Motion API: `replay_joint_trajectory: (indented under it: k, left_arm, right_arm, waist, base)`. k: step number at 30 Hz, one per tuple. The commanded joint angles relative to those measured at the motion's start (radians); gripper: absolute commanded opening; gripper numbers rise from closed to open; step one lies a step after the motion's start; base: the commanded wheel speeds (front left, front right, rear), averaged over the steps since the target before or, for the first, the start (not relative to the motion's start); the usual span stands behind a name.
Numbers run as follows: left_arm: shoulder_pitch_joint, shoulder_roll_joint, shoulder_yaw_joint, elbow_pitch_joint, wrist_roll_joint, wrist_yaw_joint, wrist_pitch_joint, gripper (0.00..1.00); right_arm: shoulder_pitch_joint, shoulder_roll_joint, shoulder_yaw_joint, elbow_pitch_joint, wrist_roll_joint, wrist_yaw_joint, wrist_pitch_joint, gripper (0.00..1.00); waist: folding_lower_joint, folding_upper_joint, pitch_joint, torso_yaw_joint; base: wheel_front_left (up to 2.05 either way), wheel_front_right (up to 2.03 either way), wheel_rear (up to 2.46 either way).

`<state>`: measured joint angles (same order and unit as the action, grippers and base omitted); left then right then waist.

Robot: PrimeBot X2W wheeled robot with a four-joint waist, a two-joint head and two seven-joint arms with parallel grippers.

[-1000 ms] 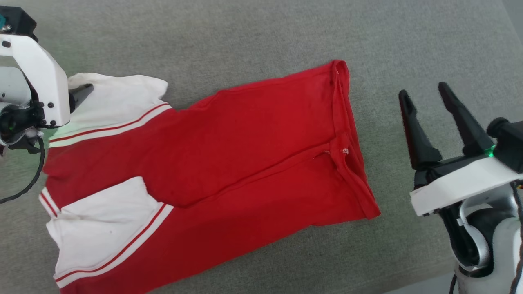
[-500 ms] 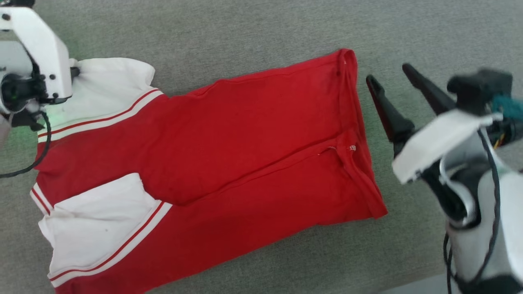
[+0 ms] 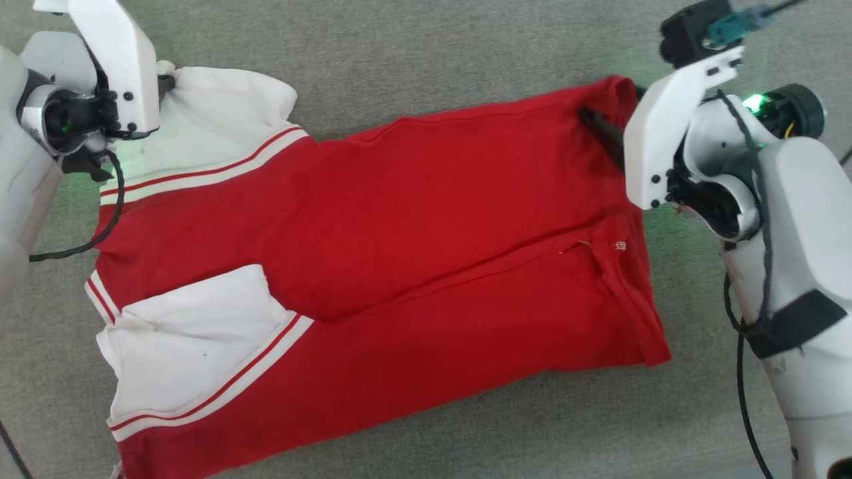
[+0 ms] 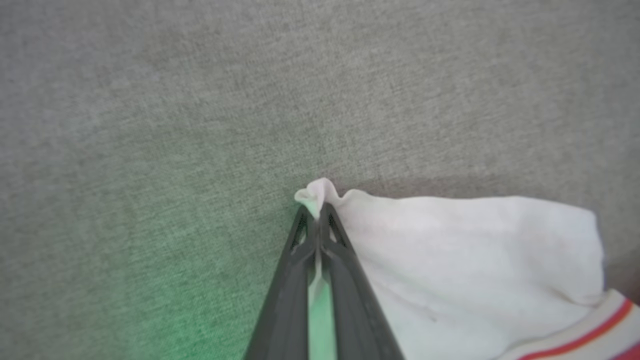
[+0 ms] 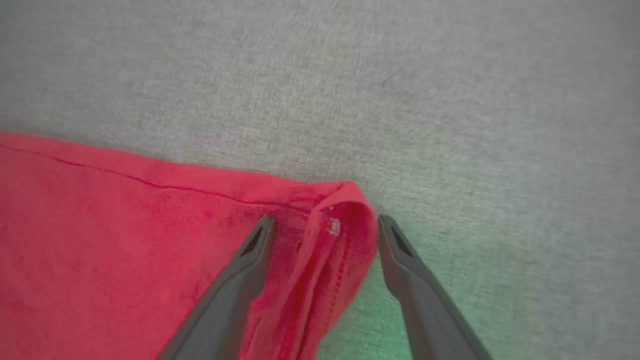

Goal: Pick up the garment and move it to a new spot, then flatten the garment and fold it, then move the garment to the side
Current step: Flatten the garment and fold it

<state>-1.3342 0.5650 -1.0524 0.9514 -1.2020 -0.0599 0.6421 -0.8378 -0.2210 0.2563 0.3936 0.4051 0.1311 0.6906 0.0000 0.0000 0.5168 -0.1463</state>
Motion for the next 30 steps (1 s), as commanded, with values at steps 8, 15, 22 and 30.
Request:
replay_joint_trajectory:
  k: [8, 15, 22, 30]
  left_arm:
    - [0.04, -0.062, -0.017, 0.067, -0.006, -0.024, -0.021, 0.0]
    - [0.006, -0.075, -0.007, 0.087, 0.001, -0.044, -0.082, 0.0]
    - [-0.018, -0.072, -0.004, 0.06, -0.009, -0.062, -0.084, 0.0]
    - [0.011, -0.035, -0.001, -0.015, -0.029, -0.066, -0.055, 0.0]
  right_arm:
    - [-0.048, -0.007, 0.083, 0.182, 0.043, -0.001, 0.215, 0.0]
    - [-0.062, -0.053, 0.061, 0.164, 0.047, -0.003, 0.129, 0.0]
    - [-0.021, -0.1, 0.055, 0.108, 0.069, -0.003, 0.056, 0.0]
    - [0.073, -0.158, 0.033, 0.0, 0.088, -0.002, -0.025, 0.0]
  waist:
    - [0.0, 0.0, -0.004, 0.031]
    - [0.0, 0.0, -0.038, 0.071]
    - [0.0, 0.0, -0.089, 0.108]
    - [0.0, 0.0, -0.16, 0.15]
  base:
    - [0.0, 0.0, 0.0]
    - [0.0, 0.0, 0.0]
    - [0.0, 0.0, 0.0]
    - [0.0, 0.0, 0.0]
